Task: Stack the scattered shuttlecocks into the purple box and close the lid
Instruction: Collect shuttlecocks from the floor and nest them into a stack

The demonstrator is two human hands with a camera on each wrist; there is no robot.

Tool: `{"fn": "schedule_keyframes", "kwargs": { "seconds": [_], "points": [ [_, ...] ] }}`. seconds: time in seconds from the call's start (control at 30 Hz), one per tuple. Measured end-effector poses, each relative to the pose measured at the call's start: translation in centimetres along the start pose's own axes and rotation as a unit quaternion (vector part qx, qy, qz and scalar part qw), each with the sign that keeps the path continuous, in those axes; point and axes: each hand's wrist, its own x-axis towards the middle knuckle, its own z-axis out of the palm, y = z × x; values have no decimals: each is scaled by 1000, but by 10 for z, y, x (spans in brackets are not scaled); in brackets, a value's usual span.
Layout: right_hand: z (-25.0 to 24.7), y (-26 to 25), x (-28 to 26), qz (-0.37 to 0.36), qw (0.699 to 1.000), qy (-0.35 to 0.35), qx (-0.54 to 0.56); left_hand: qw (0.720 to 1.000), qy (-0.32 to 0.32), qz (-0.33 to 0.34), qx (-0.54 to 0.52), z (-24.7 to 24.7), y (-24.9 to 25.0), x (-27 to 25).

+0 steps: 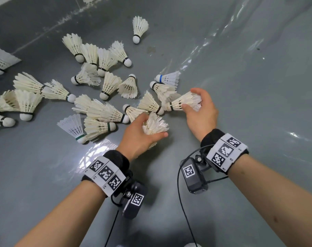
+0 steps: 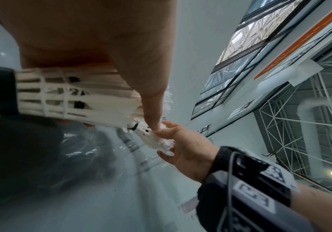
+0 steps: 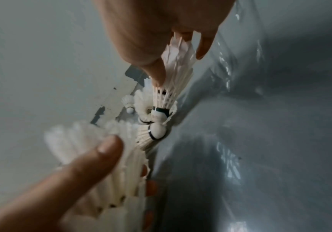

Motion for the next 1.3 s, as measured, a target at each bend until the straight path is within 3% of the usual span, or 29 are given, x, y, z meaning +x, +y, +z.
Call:
{"fn": "schedule_keyframes", "kwargs": {
  "seconds": [0.1, 0.23, 0.33, 0.47, 0.7, 0.8, 0.93, 1.0, 1.1, 1.17, 1.23, 1.3],
  "points": [
    [-9, -16, -11, -40, 998, 3, 51, 1000, 9, -12, 13, 0, 0, 0],
    [-19, -32, -29, -108, 989, -102, 9, 1000, 9, -3, 3, -1, 1, -1],
    [-18, -36, -39, -105, 974, -199, -37, 999, -14, 34, -1, -3, 6, -4],
    [-12, -41, -51, -95, 958, -267, -32, 997, -45, 61, -16, -5, 12, -10],
    [5, -48, -67, -84, 920, -380, -34, 997, -59, 42, -15, -26, -4, -22],
    [18, -52, -69, -106, 935, -336, -35, 999, -40, 26, -1, -37, -14, -25],
    [47, -49, -58, -55, 990, -129, 14, 999, 39, -5, -26, -59, -34, -26],
    [58, -45, -55, -20, 988, -150, -17, 997, 76, -14, -25, -73, -44, -29],
    [69, -39, -58, -14, 961, -265, -73, 994, 103, -19, -29, -87, -53, -32],
    [80, -36, -59, -9, 949, -305, -76, 993, 113, -22, -34, -92, -57, -36],
    [89, -34, -54, 12, 955, -293, -47, 993, 113, -20, -32, -93, -59, -38],
    [93, -36, -51, 13, 971, -238, -14, 994, 104, -25, -26, -94, -62, -41]
  ]
}}
